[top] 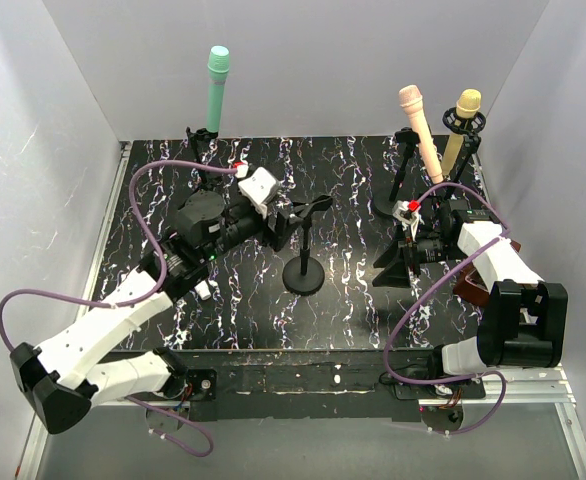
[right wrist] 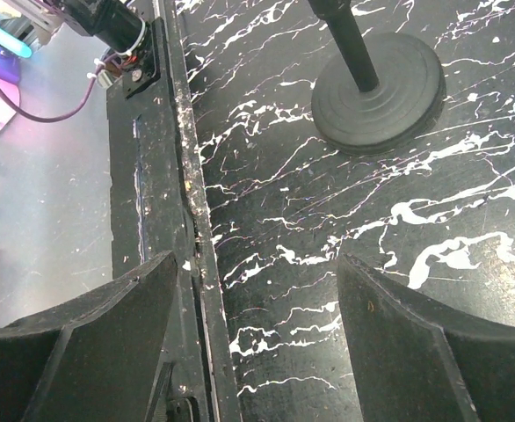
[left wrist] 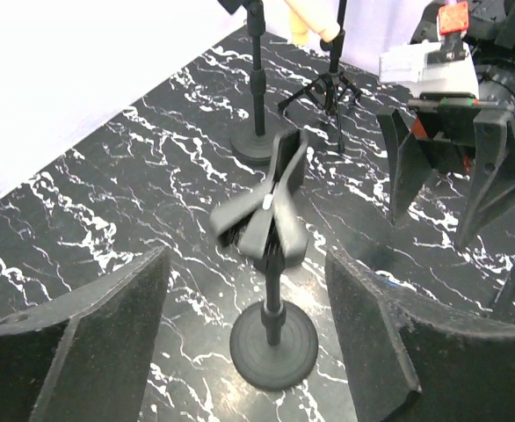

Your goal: Attach the microphones to the stand

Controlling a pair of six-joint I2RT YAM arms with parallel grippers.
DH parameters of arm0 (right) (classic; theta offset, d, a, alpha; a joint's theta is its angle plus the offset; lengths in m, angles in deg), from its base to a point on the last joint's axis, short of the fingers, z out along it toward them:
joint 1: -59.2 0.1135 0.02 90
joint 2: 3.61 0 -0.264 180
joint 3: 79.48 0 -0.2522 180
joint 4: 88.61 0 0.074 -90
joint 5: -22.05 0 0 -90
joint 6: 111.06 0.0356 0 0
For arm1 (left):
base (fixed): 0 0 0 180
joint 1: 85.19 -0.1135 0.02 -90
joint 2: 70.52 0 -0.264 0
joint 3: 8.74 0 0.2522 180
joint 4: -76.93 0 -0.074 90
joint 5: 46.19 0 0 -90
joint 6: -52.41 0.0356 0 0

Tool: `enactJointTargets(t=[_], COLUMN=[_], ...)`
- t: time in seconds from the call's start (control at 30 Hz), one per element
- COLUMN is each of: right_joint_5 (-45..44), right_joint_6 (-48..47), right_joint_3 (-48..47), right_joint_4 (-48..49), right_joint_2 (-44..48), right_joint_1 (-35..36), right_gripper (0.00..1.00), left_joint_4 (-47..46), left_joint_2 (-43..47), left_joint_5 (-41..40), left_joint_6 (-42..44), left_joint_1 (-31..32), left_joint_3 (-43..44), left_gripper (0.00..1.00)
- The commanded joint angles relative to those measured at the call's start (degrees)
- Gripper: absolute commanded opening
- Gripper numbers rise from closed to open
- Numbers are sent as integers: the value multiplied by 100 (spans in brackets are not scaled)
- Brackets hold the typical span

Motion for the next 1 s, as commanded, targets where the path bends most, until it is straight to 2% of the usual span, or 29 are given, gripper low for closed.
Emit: enactJointTargets(t=[0.0,0.13,0.23,0.3,0.37,0.47,0.73,0.8,0.97], right_joint_5=[31,13,-4,-13,-31,-39,-83,-75,-84], right_joint_6=[-158,-166,-158,-166,-166,-158,-166,-166,-166], right_joint_3=[-96,-87,-79,-87,-87,-88,-87,-79,-87], right_joint_4=[-97,-89,-80,-80,-80,-89,-71,-80,-71], right_joint_2=[7,7,15,7,7,7,42,50,24], right_joint_1=[16,16,16,16,8,16,16,16,16], right_gripper=[80,80,80,80,80,80,80,80,80], left_joint_4=[280,316,219,227,341,648,816,930,1500], left_joint_2=[350,640,939,1114,1185,1142,466,203,-439], left_joint_5=[22,-267,-890,-1470,-1578,-1255,530,418,-1189], left_joint_6=[-192,-411,-885,-1245,-1579,-2150,-3504,-3654,-3655], left_joint_1=[9,9,0,-35,-175,-806,-3310,-3725,-3876], left_joint_3=[-278,-532,-901,-1095,-1209,-1289,-1825,-1895,-1808], left_gripper=[72,79,87,98,98,98,98,98,98])
